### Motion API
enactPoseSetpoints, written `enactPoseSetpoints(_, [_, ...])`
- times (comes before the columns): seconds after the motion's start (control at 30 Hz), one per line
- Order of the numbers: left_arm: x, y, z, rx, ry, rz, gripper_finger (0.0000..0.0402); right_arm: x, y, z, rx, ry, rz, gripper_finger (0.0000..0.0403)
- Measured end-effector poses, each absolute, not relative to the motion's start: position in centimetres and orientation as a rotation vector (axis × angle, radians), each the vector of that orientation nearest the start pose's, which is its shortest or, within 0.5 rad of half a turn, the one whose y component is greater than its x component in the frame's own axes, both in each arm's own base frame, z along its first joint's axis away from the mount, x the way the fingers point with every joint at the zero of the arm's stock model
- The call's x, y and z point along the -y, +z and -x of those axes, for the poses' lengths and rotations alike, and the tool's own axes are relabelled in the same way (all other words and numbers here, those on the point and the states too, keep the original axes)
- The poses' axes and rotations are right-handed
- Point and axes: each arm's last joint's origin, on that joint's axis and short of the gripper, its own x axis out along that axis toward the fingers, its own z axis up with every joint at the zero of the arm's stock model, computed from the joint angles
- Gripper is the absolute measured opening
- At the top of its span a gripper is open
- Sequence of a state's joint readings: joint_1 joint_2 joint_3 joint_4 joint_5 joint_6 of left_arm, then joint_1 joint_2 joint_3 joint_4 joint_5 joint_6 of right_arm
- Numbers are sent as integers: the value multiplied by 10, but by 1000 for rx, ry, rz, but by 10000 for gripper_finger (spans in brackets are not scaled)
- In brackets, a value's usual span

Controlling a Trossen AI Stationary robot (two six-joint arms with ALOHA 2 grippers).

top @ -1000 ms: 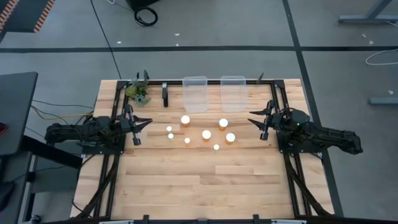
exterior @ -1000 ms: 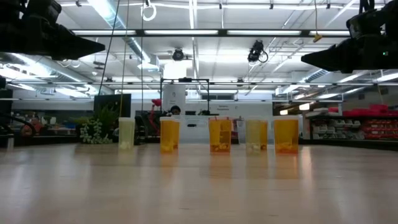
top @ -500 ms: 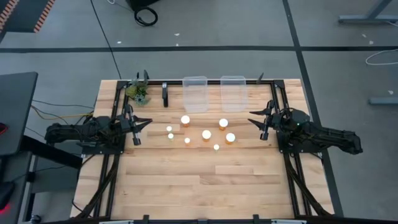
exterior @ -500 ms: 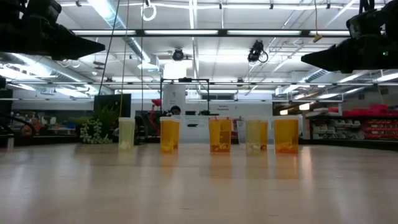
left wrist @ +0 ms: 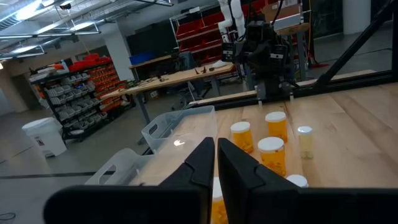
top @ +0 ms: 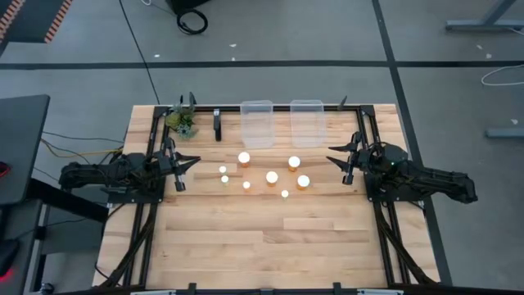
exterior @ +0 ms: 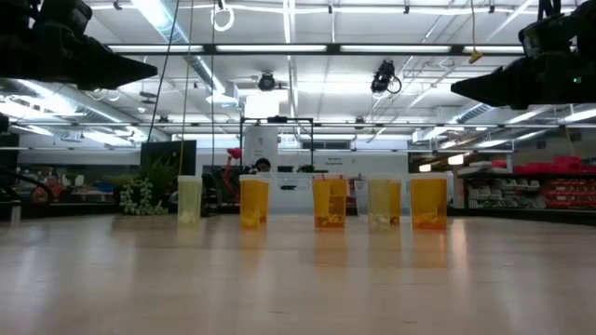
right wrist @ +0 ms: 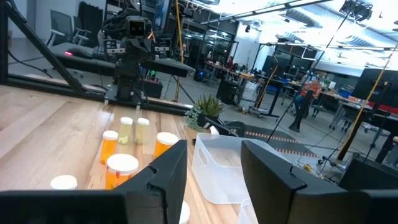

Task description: Pick and place medicine bottles into bin by pill shape (circle, oval)

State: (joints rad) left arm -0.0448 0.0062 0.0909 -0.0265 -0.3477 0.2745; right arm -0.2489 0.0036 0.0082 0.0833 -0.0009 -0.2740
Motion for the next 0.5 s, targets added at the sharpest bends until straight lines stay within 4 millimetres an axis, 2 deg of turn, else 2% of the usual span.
enactPoseSetpoints(0.5, [-6,191,-90,15,308,-261,27,24,174,-94,53,-258,283,157])
